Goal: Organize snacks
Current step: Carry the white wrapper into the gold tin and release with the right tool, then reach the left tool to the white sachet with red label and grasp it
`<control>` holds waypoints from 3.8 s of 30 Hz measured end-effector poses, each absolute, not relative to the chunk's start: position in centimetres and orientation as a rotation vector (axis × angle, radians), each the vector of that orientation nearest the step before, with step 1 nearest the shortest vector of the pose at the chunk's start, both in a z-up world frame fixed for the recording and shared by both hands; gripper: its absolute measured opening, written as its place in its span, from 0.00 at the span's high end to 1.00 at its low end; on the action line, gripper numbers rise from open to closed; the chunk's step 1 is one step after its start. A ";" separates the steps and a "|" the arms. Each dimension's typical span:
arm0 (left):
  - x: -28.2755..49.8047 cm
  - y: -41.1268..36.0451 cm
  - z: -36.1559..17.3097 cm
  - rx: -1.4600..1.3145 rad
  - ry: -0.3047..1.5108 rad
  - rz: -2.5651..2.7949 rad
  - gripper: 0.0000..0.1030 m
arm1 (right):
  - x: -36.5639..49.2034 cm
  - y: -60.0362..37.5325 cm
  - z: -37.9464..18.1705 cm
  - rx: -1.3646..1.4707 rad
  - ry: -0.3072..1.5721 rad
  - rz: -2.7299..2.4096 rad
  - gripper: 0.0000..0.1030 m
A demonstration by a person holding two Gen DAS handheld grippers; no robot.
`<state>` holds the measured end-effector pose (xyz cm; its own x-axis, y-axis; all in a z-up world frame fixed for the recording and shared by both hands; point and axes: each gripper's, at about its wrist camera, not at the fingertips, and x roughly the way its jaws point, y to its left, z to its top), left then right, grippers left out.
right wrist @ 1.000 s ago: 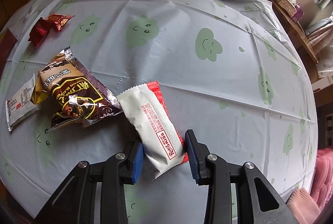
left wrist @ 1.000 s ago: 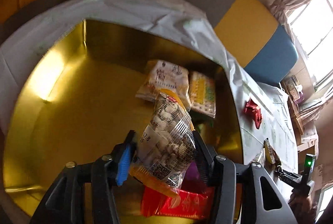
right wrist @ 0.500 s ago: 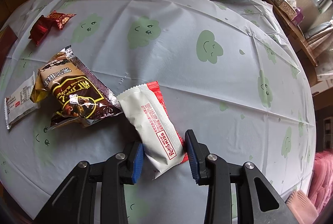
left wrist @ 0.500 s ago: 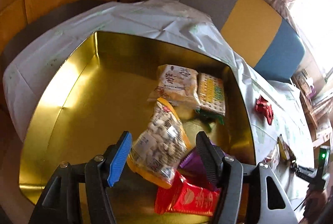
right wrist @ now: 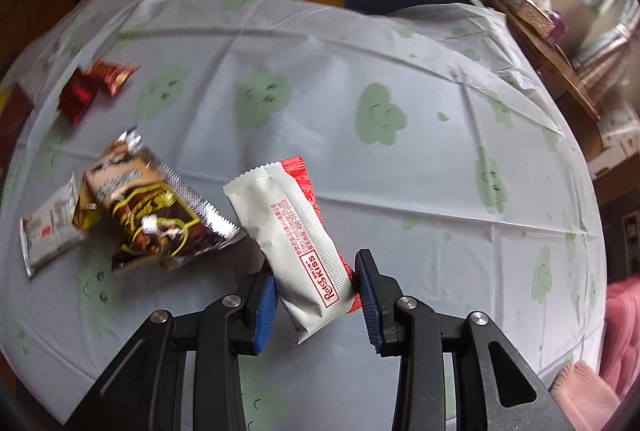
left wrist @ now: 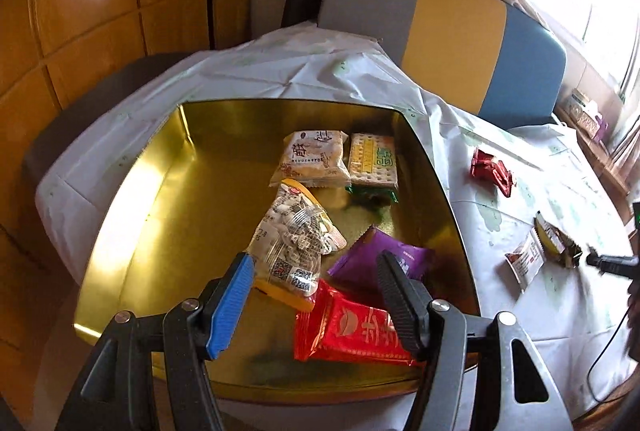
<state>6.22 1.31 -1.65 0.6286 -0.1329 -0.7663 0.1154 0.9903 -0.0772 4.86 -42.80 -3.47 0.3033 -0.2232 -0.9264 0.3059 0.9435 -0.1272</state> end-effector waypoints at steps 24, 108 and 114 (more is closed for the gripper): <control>4.8 1.7 -2.2 0.011 0.875 -0.142 0.37 | 5.5 -38.5 3.1 0.132 0.998 -0.180 0.64; 3.7 -3.3 -0.2 0.135 0.838 -0.297 0.37 | 5.8 -36.0 2.3 0.086 0.949 -0.164 0.31; 3.4 -7.7 -0.1 0.236 0.842 -0.429 0.37 | 5.3 -41.4 1.0 0.299 0.967 -0.307 0.30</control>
